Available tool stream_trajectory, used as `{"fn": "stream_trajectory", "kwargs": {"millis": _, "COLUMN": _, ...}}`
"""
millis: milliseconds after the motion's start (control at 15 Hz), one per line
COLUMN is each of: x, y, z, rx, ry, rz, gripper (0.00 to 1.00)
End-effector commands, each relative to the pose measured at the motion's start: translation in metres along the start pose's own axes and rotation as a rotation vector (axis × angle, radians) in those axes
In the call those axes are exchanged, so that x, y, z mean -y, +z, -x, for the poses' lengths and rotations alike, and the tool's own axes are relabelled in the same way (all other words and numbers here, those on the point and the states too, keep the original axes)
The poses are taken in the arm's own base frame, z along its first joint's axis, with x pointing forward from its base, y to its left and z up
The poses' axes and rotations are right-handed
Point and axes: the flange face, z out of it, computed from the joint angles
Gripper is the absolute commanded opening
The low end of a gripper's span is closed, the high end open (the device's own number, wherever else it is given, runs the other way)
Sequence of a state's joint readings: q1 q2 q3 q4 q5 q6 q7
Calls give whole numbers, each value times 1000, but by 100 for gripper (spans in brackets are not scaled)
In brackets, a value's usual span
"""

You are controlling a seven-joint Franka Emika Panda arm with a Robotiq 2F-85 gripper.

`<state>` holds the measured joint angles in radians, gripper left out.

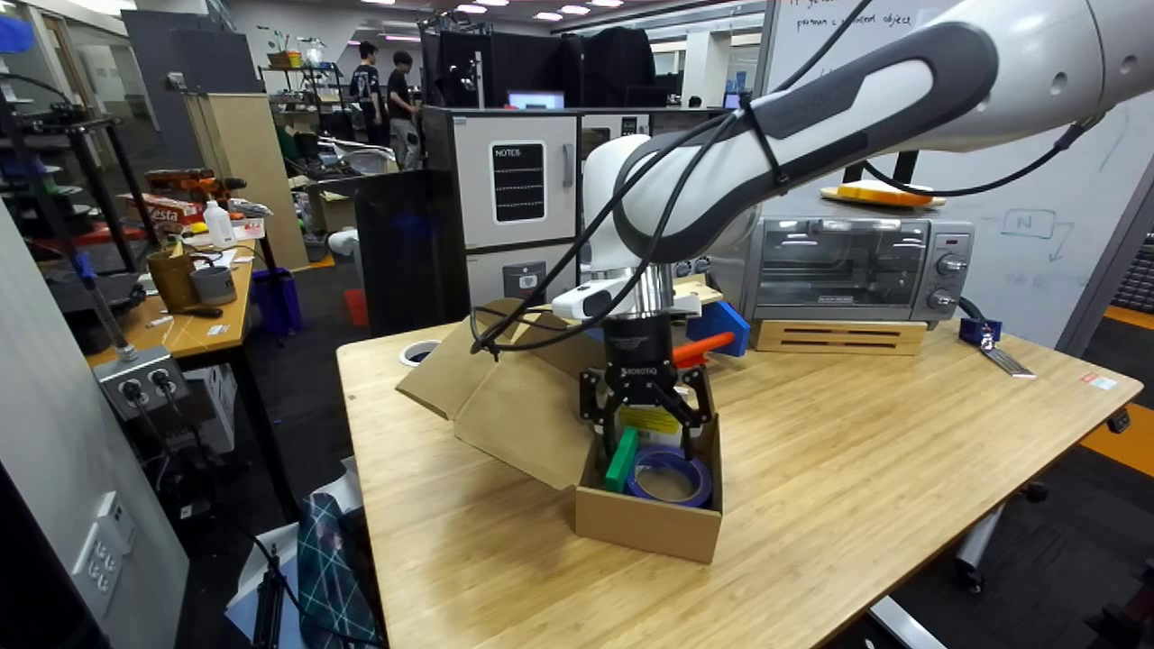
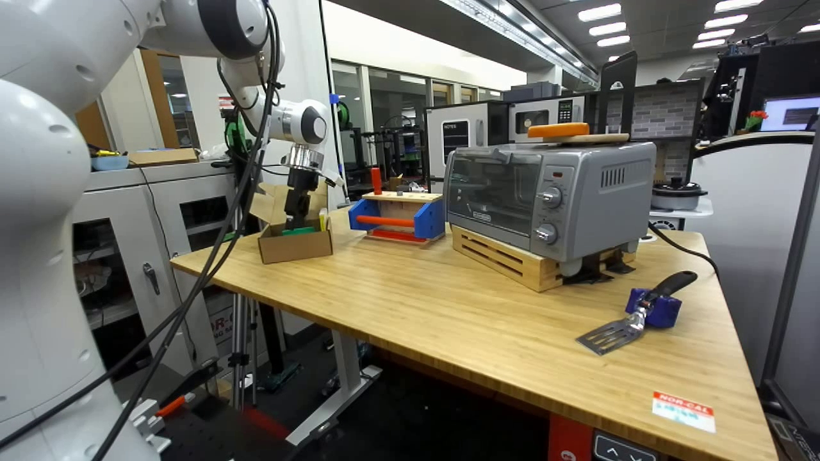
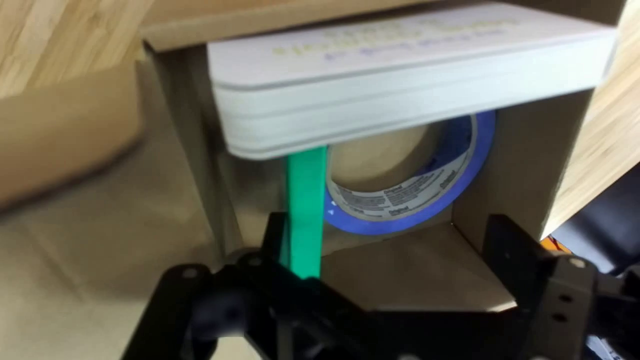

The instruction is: Place the book, blue masking tape, and green block in the box

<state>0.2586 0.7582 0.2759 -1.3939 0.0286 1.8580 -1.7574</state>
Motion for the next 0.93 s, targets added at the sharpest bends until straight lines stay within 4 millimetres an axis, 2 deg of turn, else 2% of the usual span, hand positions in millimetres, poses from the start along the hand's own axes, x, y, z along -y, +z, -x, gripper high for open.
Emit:
{"fn": "stream_trajectory", "kwargs": {"millis": 0, "x": 0, "y": -2, "z": 6, "rx": -5, "ry": 5, "rz": -18, "gripper": 100}}
{"fn": "stream_trajectory", "kwargs": {"millis": 400, "x": 2, "y": -9, "z": 4, "rx": 1, "ry": 3, "rz": -16, "gripper": 100}}
{"fn": "stream_trajectory", "kwargs": {"millis": 600, "x": 4, "y": -23, "z": -1, "rx": 16, "ry": 1, "rz": 3, "gripper": 100}}
{"fn": "stream_trajectory", "kwargs": {"millis": 867, "x": 15, "y": -52, "z": -15, "rx": 43, "ry": -3, "rz": 46, "gripper": 100}}
